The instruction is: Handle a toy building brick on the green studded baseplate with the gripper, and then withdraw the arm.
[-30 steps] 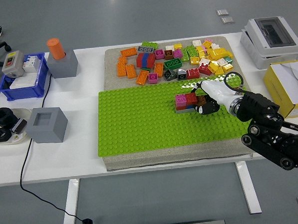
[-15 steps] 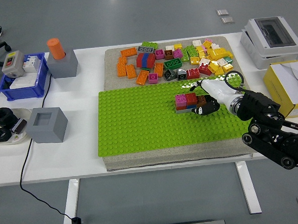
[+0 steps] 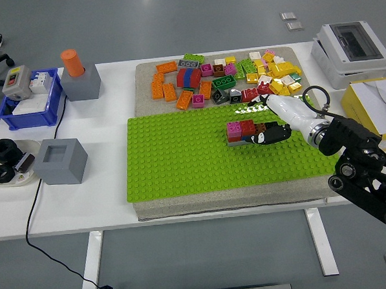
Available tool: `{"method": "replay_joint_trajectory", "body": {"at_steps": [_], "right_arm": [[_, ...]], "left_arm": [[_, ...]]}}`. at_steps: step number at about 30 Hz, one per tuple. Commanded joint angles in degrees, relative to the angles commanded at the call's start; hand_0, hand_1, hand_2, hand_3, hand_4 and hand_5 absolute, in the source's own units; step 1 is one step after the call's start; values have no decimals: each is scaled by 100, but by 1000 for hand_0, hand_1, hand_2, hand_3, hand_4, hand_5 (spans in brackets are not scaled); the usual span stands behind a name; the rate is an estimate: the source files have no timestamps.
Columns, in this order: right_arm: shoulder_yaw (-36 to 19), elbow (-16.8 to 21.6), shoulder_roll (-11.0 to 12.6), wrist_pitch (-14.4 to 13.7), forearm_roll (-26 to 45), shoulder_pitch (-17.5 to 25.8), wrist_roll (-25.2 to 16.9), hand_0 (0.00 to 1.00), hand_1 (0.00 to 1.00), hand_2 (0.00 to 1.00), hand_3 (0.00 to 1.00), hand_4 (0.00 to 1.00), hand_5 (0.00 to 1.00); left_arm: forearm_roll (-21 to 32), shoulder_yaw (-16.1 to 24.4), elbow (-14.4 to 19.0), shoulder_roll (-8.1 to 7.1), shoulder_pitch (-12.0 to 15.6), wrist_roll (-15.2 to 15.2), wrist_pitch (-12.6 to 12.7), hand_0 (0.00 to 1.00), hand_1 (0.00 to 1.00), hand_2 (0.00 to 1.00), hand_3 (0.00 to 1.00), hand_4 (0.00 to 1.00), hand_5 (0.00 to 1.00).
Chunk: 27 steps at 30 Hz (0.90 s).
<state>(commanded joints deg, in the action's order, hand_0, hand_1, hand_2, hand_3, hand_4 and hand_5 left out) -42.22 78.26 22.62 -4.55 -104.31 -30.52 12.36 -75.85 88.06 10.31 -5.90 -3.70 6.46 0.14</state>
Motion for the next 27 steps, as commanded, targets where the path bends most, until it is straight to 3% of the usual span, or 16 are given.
{"method": "replay_joint_trajectory", "body": {"at_steps": [3, 4, 27], "right_arm": [[42, 148, 22, -11, -38, 94, -11, 833, 858, 903, 731, 911, 470], [64, 155, 16, -13, -40, 116, -14, 836, 858, 902, 664, 881, 508], [79, -206, -139, -59, -31, 146, -90, 843, 878, 917, 664, 883, 521]], "left_arm": [[-10, 9, 0, 5, 3, -6, 1, 636, 627, 597, 597, 582, 252], [-12, 10, 0, 7, 2, -9, 0, 636, 627, 597, 598, 582, 253], [-29, 7, 0, 6, -8, -10, -6, 635, 623, 598, 599, 597, 258]]}}
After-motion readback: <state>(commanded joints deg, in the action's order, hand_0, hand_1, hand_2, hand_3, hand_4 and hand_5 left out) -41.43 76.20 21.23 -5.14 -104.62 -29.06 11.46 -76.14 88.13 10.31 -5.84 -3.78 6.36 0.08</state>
